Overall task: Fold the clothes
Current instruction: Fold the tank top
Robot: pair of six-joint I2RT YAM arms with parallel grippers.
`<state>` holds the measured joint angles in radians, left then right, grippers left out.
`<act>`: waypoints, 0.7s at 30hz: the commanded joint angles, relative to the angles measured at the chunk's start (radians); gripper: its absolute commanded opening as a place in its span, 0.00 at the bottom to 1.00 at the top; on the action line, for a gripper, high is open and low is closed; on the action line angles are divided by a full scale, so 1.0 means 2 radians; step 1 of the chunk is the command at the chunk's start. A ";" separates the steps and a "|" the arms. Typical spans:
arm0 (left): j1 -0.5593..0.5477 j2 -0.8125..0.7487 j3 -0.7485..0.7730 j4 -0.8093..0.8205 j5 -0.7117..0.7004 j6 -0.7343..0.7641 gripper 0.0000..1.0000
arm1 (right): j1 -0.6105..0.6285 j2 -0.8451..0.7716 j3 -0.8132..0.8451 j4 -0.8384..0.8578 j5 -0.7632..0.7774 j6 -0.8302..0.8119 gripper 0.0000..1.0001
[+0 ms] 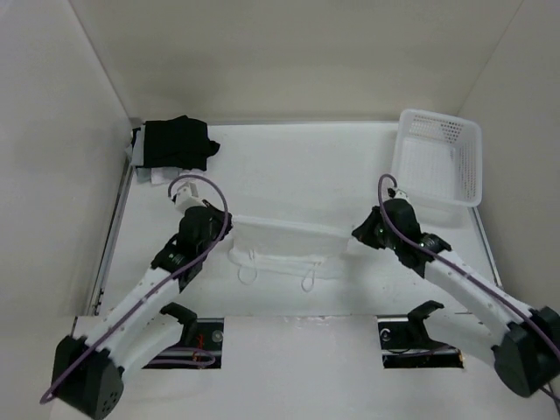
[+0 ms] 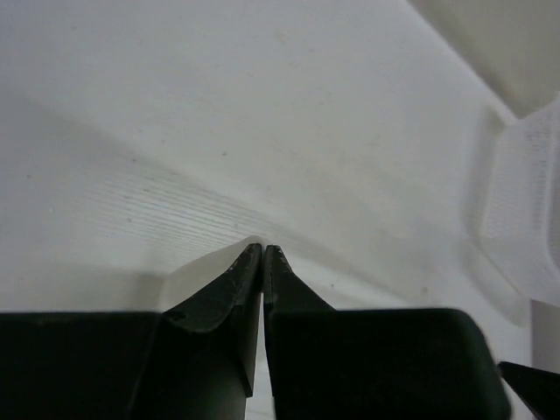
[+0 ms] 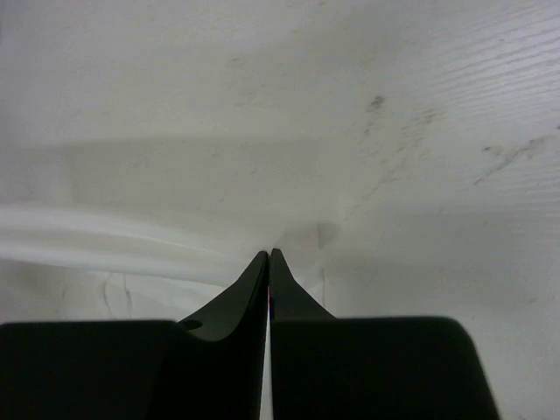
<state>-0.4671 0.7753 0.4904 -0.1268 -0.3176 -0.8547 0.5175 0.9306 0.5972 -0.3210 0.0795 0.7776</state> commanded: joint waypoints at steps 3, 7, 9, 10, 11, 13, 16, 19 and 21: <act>0.079 0.177 0.022 0.200 0.061 0.019 0.02 | -0.071 0.124 0.039 0.161 -0.069 -0.020 0.04; 0.100 0.295 0.079 0.250 0.092 0.003 0.02 | -0.093 0.231 0.108 0.181 -0.072 -0.034 0.03; 0.101 0.319 0.094 0.264 0.099 -0.007 0.02 | -0.100 0.254 0.125 0.184 -0.073 -0.034 0.03; 0.101 0.322 0.098 0.265 0.101 -0.009 0.02 | -0.100 0.256 0.129 0.185 -0.073 -0.034 0.03; 0.101 0.320 0.098 0.267 0.104 -0.011 0.02 | -0.098 0.256 0.130 0.183 -0.071 -0.034 0.03; 0.098 0.303 0.087 0.267 0.104 -0.011 0.03 | -0.097 0.237 0.119 0.181 -0.067 -0.038 0.03; 0.097 0.261 0.048 0.267 0.105 -0.010 0.03 | -0.087 0.198 0.084 0.180 -0.061 -0.037 0.04; 0.096 0.223 0.004 0.265 0.113 -0.011 0.04 | -0.076 0.180 0.049 0.178 -0.060 -0.039 0.04; 0.096 0.205 -0.022 0.267 0.121 -0.012 0.04 | -0.066 0.171 0.030 0.179 -0.057 -0.035 0.04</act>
<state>-0.2714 1.2369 0.5095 0.3637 -0.1059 -0.8715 0.3588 1.2972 0.7017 0.0029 -0.0483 0.7174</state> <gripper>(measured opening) 0.040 0.045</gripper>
